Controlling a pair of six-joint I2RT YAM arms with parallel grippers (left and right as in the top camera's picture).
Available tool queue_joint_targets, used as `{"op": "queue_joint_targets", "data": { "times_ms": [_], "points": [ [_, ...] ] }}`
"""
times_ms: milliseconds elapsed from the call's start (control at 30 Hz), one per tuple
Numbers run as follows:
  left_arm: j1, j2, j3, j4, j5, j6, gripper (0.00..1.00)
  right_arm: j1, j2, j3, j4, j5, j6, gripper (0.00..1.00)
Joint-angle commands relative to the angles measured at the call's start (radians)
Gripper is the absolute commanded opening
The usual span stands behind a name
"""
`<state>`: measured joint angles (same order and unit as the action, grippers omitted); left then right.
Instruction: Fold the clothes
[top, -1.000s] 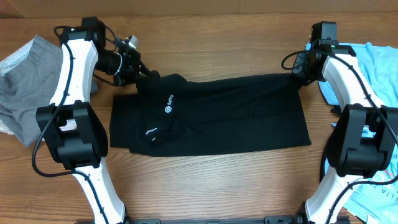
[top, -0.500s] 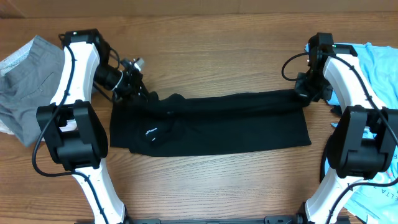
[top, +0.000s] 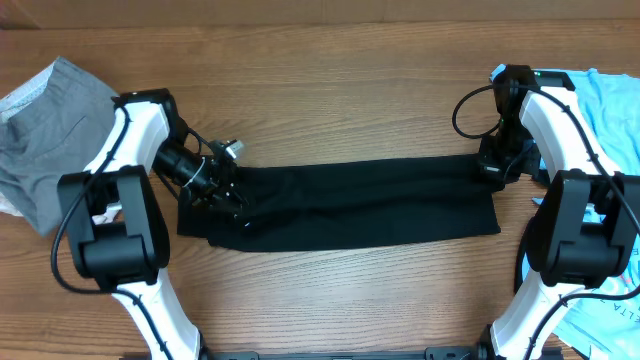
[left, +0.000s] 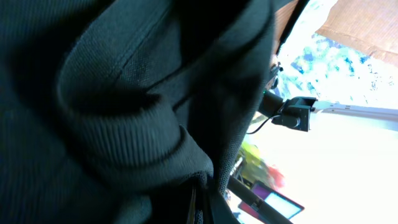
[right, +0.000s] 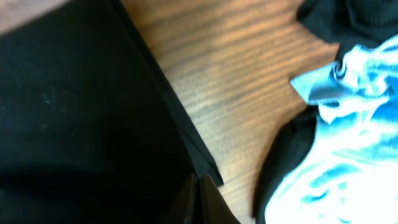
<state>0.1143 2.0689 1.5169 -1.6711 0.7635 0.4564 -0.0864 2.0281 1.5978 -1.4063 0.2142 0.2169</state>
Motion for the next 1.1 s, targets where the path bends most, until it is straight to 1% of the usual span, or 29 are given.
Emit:
{"op": "queue_joint_targets", "data": {
  "times_ms": [0, 67, 333, 433, 467, 500, 533, 567, 600, 733, 767, 867, 900, 967, 1033, 1067],
  "points": [
    [0.011, -0.062, -0.008, 0.009, 0.013, 0.034, 0.04, -0.008, -0.040, 0.008, -0.021, 0.020, 0.020, 0.04],
    [0.009, -0.064, -0.010, 0.019, -0.003, 0.026, 0.04, -0.008, -0.040, -0.006, -0.040, 0.009, 0.023, 0.04],
    [0.008, -0.064, -0.095, 0.174, -0.188, -0.205, 0.04, -0.008, -0.040, -0.092, -0.067, -0.013, 0.024, 0.04],
    [0.008, -0.064, -0.128, 0.199, -0.198, -0.225, 0.04, -0.008, -0.040, -0.132, -0.061, -0.006, 0.024, 0.04],
    [0.008, -0.064, -0.141, 0.207, -0.198, -0.225, 0.05, -0.008, -0.040, -0.148, -0.042, 0.011, 0.047, 0.15],
    [0.008, -0.064, -0.145, 0.210, -0.199, -0.225, 0.15, -0.008, -0.040, -0.154, -0.029, 0.017, 0.054, 0.28],
    [0.008, -0.064, -0.149, 0.211, -0.198, -0.225, 0.29, -0.008, -0.040, -0.164, -0.010, 0.018, 0.054, 0.31],
    [0.008, -0.064, -0.149, 0.211, -0.198, -0.225, 0.35, -0.008, -0.040, -0.171, 0.008, 0.018, 0.054, 0.33],
    [0.008, -0.064, -0.149, 0.208, -0.198, -0.225, 0.38, -0.008, -0.040, -0.173, 0.022, 0.018, 0.054, 0.34],
    [0.008, -0.064, -0.149, 0.189, -0.198, -0.225, 0.37, -0.008, -0.040, -0.173, 0.036, 0.017, 0.054, 0.36],
    [0.008, -0.064, -0.149, 0.183, -0.198, -0.225, 0.36, -0.008, -0.040, -0.173, 0.037, 0.016, 0.053, 0.42],
    [0.008, -0.064, -0.149, 0.186, -0.197, -0.225, 0.34, -0.008, -0.040, -0.173, 0.056, -0.023, 0.032, 0.46],
    [0.008, -0.064, -0.149, 0.188, -0.196, -0.225, 0.33, -0.008, -0.040, -0.173, 0.064, -0.040, 0.015, 0.47],
    [0.008, -0.064, -0.149, 0.200, -0.190, -0.225, 0.32, -0.008, -0.040, -0.173, 0.084, -0.099, -0.043, 0.52],
    [0.008, -0.064, -0.149, 0.209, -0.189, -0.226, 0.30, -0.008, -0.040, -0.173, 0.097, -0.147, -0.093, 0.53],
    [0.008, -0.064, -0.149, 0.210, -0.178, -0.225, 0.28, -0.008, -0.040, -0.173, 0.105, -0.149, -0.095, 0.54]
  ]
}}
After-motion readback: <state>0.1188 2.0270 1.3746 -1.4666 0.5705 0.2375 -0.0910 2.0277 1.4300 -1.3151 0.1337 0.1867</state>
